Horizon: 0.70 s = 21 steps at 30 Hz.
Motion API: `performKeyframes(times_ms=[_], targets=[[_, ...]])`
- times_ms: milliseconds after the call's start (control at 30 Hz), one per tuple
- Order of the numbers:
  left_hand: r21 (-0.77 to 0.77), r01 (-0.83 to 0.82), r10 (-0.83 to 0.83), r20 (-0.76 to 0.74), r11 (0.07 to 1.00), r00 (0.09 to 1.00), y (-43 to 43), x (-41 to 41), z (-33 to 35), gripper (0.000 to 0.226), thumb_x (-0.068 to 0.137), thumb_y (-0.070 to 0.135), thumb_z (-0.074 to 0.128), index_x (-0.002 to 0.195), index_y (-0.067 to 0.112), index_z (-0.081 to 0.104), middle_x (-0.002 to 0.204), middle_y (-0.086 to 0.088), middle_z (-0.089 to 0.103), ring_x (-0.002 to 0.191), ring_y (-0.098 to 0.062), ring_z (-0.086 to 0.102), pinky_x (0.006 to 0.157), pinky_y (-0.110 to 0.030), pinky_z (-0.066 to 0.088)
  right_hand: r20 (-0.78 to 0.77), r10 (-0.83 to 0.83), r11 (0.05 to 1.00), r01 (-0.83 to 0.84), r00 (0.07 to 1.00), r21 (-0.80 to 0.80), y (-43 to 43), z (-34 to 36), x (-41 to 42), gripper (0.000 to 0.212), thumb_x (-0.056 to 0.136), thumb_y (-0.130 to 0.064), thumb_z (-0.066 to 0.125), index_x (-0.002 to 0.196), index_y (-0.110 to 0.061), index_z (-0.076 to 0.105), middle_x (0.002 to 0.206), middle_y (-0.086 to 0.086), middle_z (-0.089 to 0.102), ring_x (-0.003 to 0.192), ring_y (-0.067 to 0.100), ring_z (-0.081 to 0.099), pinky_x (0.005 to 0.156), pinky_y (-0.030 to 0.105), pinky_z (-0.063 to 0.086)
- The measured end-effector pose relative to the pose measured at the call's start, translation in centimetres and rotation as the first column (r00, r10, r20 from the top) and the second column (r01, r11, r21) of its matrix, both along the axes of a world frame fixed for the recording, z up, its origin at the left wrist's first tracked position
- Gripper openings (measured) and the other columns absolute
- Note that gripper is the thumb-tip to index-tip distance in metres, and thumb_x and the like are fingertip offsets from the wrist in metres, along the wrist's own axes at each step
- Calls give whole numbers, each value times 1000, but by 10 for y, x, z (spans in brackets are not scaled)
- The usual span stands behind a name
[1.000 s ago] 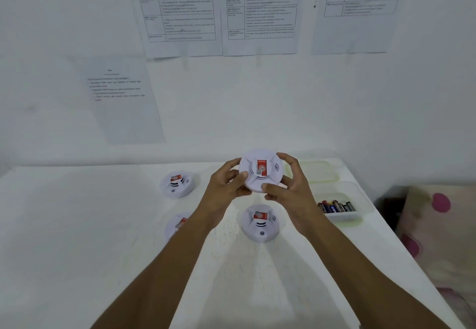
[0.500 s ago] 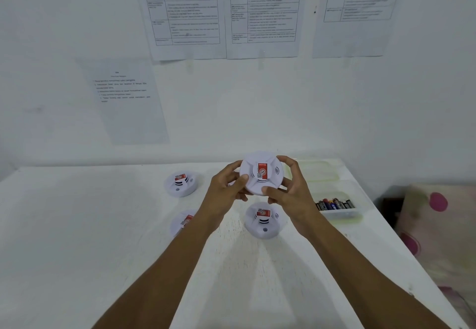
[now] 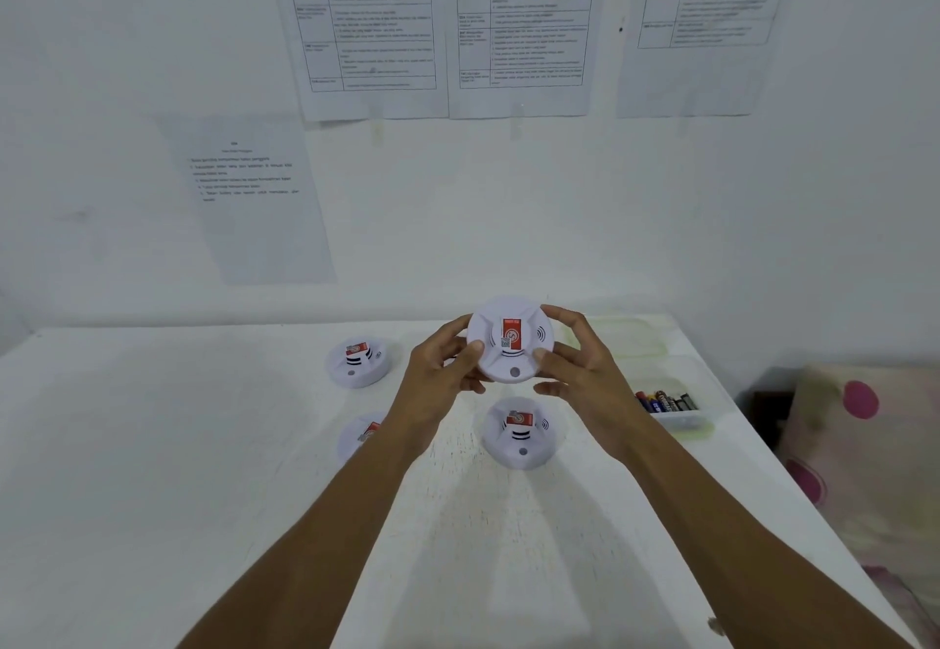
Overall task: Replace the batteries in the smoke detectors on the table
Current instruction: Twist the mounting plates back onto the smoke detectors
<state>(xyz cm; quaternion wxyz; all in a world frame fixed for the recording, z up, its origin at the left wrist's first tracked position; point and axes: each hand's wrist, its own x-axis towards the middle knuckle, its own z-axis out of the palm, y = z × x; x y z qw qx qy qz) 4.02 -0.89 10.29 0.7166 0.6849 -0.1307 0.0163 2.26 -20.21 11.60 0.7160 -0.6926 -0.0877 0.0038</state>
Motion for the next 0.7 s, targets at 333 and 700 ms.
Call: performKeyframes(times_ms=[333,700], targets=[[30,-1,1,-21,1000,1000,-2,0,-5,32,95,26,61,127,28,59,111,-1,73,92,-25,70,73,-30,58,-3,-119,991,118,993,-55,-1,-4,1,29,94,-19,61,120,-30,54,94,6,75,88,22,69,76,35,53],[31,9,-8,-34,999,999,-5,4,-11,33,96,24,61,129,22,59,112,-6,71,89,-24,70,73,-33,57,0,-147,985,146,989,-87,-6,-6,1,26,94,-21,62,116,-33,55,94,4,76,92,26,69,77,37,54]])
